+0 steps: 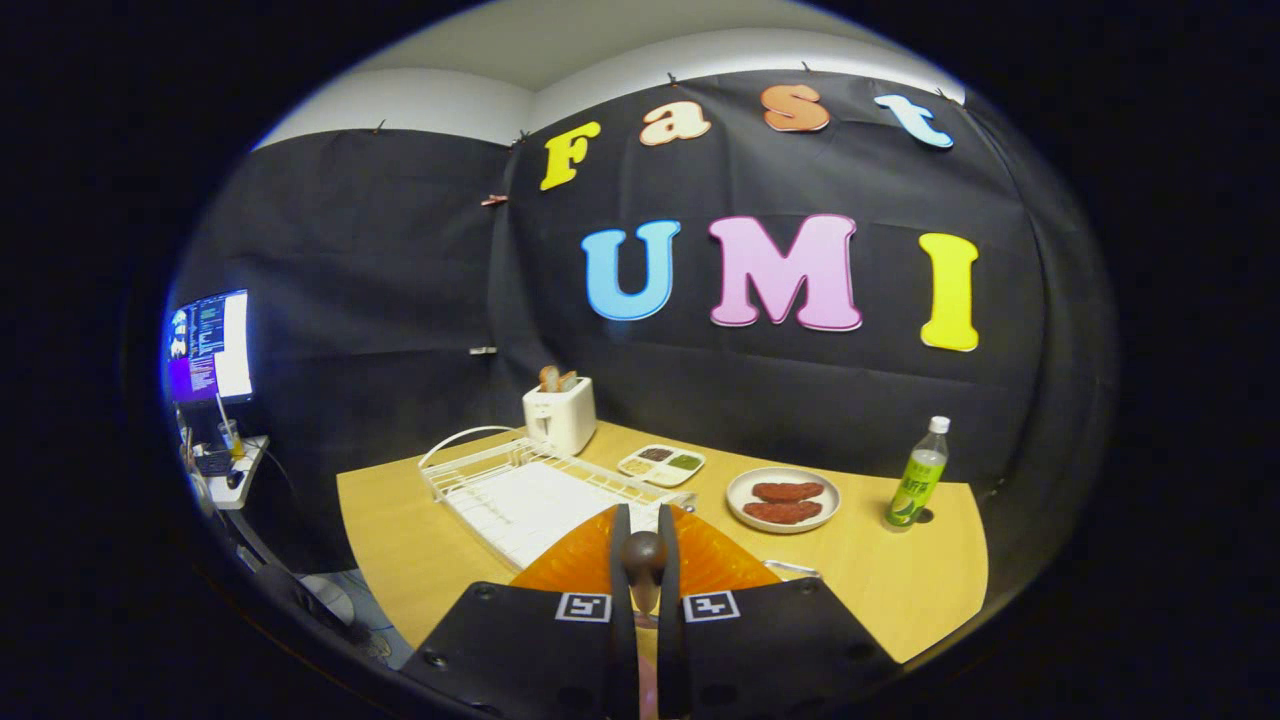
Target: Take the plate from the dish rack, then take the spoon from the basket and place it into the plate.
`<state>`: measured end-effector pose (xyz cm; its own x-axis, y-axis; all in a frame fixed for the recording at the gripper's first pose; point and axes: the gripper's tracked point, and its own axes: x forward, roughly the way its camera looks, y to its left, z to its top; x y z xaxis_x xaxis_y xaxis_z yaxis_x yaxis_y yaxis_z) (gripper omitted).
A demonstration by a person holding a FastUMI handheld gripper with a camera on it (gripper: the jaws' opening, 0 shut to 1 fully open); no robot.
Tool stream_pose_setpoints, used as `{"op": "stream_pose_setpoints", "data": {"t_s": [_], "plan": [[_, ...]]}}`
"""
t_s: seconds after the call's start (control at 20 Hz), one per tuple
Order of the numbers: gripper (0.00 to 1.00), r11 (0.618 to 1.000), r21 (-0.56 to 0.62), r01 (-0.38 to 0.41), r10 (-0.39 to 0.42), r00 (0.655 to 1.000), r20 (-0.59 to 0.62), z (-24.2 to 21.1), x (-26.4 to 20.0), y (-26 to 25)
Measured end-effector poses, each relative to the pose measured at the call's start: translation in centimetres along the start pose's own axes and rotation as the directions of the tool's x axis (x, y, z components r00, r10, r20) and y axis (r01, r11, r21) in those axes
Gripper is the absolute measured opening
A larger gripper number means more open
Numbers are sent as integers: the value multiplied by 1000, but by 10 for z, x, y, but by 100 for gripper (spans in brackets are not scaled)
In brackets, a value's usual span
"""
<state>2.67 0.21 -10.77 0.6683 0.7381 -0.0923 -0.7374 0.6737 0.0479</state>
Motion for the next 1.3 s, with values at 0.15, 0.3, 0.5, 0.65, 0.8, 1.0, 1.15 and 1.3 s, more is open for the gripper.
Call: {"op": "stream_pose_setpoints", "data": {"t_s": [0.15, 0.3, 0.5, 0.65, 0.8, 1.0, 1.15, 1.3], "plan": [[11, 996, 13, -87, 87, 995, -53, -30, 5, 30], [12, 989, 17, -150, 151, 986, -75, -53, 10, 52], [11, 983, -1, -186, 185, 980, -73, -68, 17, 73], [12, 974, -53, -220, 215, 972, -96, -84, 16, 85], [13, 963, -103, -251, 239, 964, -116, -98, 4, 91], [17, 962, -101, -253, 230, 954, -190, -129, -14, 87], [17, 975, -37, -219, 202, 944, -259, -152, -22, 76], [18, 982, -1, -189, 180, 936, -303, -158, -25, 68]]}}
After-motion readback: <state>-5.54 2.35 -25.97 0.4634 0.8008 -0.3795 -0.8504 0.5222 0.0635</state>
